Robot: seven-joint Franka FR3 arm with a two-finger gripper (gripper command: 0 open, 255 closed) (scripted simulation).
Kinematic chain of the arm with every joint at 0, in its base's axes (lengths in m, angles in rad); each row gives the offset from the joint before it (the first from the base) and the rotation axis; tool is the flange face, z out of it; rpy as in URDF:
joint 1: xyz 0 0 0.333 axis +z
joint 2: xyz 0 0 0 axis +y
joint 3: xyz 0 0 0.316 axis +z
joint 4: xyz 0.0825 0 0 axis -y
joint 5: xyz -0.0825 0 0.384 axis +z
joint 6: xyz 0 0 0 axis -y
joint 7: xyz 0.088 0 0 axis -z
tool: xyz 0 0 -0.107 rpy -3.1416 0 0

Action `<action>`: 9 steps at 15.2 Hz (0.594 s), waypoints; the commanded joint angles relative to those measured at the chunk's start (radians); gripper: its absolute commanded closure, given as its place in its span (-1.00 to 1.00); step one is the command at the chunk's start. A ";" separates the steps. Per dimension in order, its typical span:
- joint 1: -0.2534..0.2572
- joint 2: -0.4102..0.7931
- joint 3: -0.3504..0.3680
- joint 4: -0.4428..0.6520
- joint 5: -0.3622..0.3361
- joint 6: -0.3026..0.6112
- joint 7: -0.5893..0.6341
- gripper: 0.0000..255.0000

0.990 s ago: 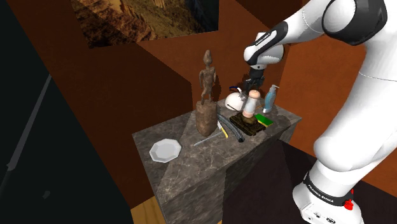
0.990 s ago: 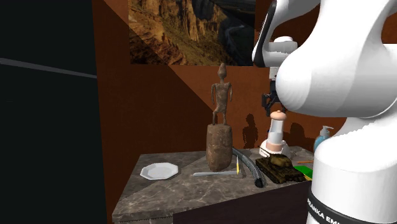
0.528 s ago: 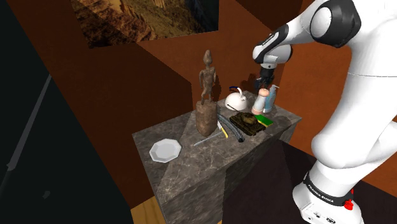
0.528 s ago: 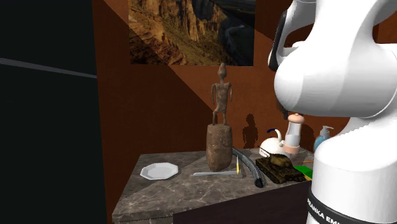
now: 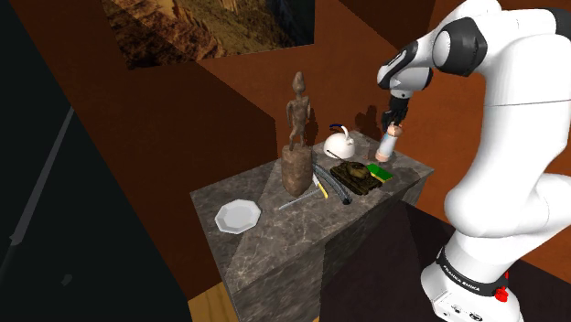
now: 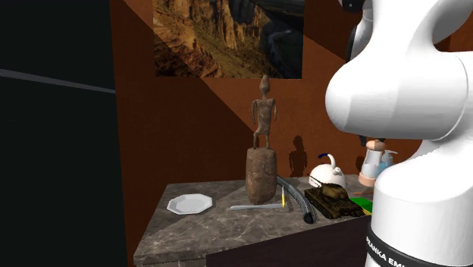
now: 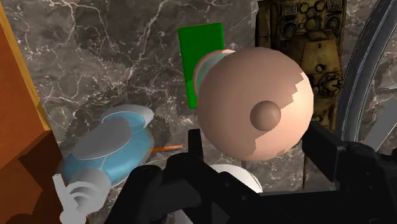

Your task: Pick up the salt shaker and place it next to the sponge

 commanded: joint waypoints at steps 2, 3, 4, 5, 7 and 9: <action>-0.057 0.080 -0.003 0.106 0.025 -0.032 -0.062 1.00; -0.075 0.107 -0.004 0.144 0.032 -0.044 -0.079 1.00; -0.094 0.136 -0.004 0.183 0.039 -0.057 -0.096 1.00; -0.113 0.166 -0.003 0.225 0.045 -0.072 -0.111 1.00; -0.152 0.228 -0.002 0.316 0.057 -0.103 -0.140 1.00; -0.192 0.296 0.001 0.419 0.067 -0.140 -0.164 1.00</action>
